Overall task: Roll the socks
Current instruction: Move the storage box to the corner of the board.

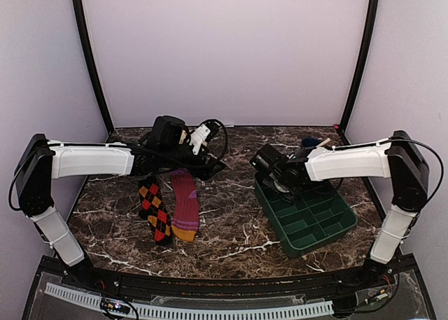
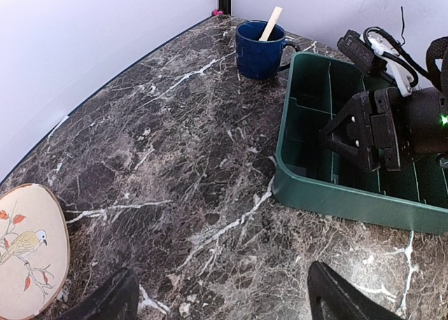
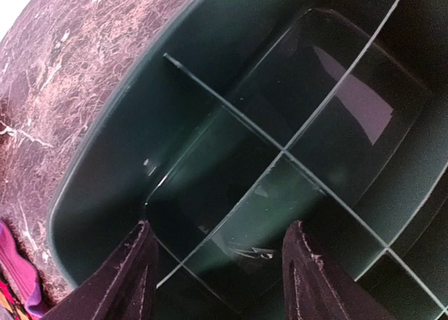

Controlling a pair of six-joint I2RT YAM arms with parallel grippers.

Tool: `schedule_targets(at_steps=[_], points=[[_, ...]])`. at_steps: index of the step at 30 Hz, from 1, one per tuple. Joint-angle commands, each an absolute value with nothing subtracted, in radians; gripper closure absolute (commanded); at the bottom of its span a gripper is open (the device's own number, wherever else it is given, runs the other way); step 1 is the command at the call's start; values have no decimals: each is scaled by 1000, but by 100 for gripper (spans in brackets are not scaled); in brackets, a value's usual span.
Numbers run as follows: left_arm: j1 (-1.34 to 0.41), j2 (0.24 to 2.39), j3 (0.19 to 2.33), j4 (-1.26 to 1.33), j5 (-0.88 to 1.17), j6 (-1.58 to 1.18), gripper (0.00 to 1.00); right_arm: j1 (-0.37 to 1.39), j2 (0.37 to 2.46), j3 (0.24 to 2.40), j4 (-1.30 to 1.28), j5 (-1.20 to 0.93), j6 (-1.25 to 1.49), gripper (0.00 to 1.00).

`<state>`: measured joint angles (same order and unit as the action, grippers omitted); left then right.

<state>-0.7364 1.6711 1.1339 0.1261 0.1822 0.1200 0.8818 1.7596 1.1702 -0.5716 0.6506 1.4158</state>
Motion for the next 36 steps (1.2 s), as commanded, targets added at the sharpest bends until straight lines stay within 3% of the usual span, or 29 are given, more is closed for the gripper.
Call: schedule_targets(at_steps=[1, 10, 20, 36], points=[[-741, 1637, 1118, 140, 186, 122, 15, 867, 1788, 1186, -531, 643, 1428, 45], [-741, 1646, 1123, 137, 177, 133, 15, 820, 1854, 1201, -477, 579, 1399, 53], [-740, 1631, 1121, 128, 127, 145, 15, 848, 1938, 1311, -496, 551, 1310, 86], [-738, 1507, 1068, 127, -95, 84, 16, 946, 2105, 1574, -502, 498, 1194, 92]])
